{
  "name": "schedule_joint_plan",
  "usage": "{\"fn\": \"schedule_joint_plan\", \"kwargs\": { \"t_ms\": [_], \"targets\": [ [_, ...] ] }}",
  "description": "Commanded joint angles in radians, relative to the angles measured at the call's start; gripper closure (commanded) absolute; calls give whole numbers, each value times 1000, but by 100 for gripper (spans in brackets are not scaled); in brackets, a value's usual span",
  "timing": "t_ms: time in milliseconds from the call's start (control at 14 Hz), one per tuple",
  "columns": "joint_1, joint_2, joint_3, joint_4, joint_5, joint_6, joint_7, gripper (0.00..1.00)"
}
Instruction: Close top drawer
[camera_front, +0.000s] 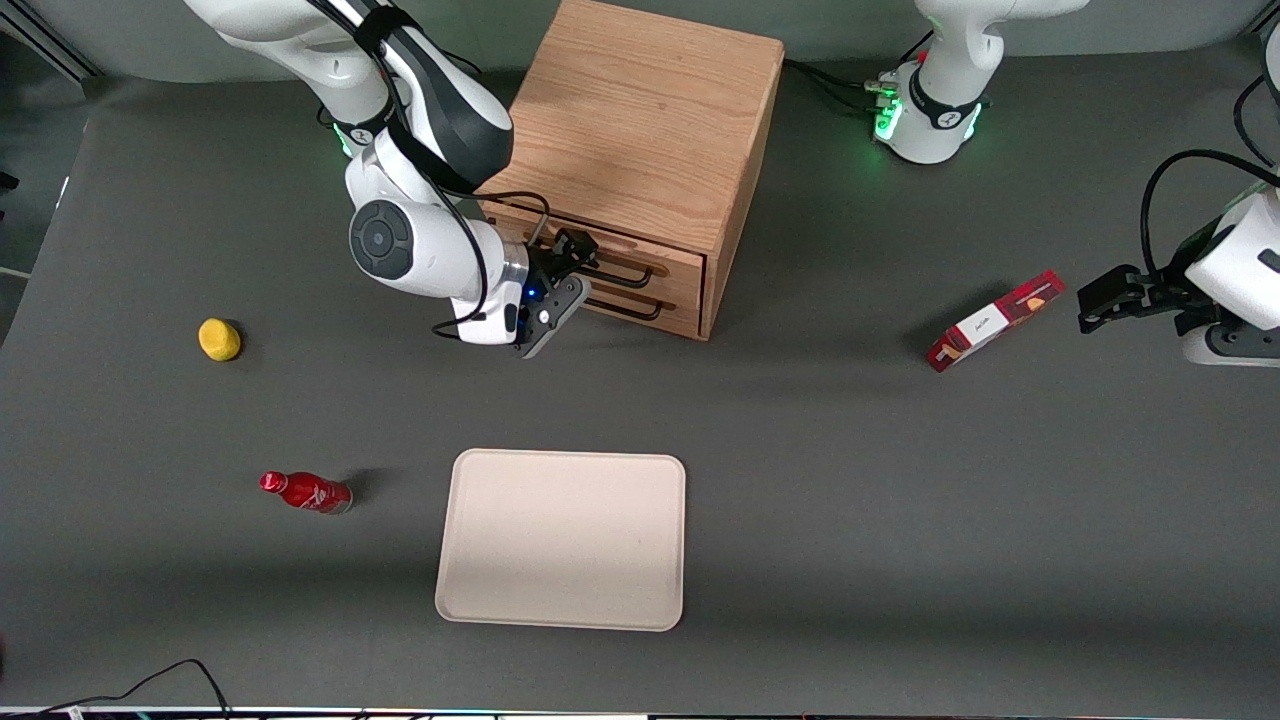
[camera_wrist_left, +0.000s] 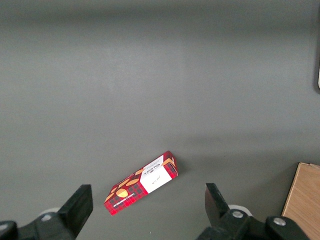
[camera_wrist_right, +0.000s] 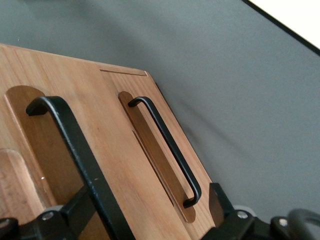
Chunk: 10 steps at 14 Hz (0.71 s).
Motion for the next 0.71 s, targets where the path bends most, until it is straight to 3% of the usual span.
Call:
{"fn": "schedule_joint_plan", "kwargs": {
  "t_ms": [0,357,643],
  "targets": [
    [-8,-48,37,-40,33,-5,43,0],
    [-14,-40,37,11,27,-23,49,0],
    [-23,-35,25,136,24,-182,50,0]
  ]
}}
